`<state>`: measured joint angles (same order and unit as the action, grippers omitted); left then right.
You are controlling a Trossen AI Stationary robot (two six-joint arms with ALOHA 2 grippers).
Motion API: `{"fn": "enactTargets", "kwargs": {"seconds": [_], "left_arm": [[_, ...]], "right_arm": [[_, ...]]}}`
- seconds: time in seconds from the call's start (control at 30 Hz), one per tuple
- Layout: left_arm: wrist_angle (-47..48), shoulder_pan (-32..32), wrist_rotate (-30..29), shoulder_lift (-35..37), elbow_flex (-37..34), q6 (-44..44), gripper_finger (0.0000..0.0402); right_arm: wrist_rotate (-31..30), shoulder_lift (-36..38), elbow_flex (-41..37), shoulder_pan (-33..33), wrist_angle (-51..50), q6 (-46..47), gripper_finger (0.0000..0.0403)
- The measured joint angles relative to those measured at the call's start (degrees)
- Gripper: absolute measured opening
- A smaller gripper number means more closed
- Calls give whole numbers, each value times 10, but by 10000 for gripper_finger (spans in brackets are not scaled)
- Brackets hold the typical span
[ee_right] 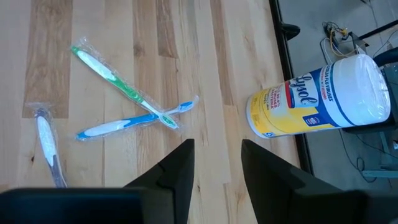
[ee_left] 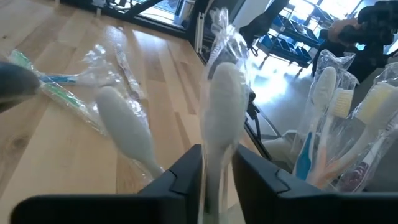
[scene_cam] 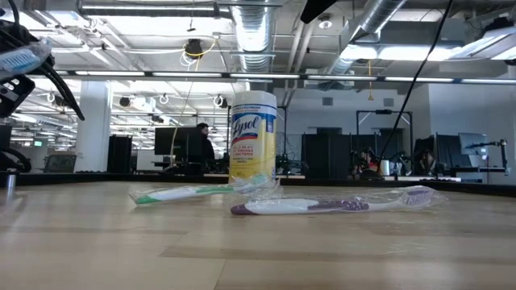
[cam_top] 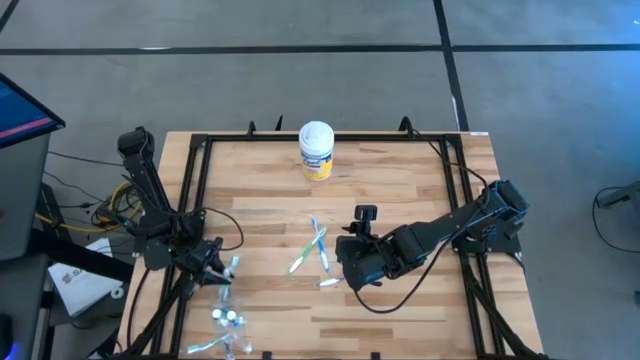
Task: Pick & Place toothbrushing station
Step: Put the right green toothbrush into the transparent organizer
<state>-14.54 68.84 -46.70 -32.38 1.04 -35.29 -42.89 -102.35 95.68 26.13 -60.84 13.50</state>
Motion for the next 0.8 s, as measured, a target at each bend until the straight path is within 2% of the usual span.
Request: {"fn": "enactTargets", "kwargs": {"seconds": [0.2, 0.4, 0.63, 0.8], "left_arm": [[-14, 0, 0, 0, 0, 4, 127], [-85, 0, 21, 0, 0, 84, 157], [-141, 0, 21, 0, 0, 144, 164], [-213, 0, 21, 1, 0, 222, 165]], "right_arm": [[0, 0, 0, 0, 0, 0, 123], [0, 0, 0, -1, 0, 0, 123], [11, 0, 0, -1, 0, 0, 122], [15, 0, 0, 0, 1, 1, 123]]}}
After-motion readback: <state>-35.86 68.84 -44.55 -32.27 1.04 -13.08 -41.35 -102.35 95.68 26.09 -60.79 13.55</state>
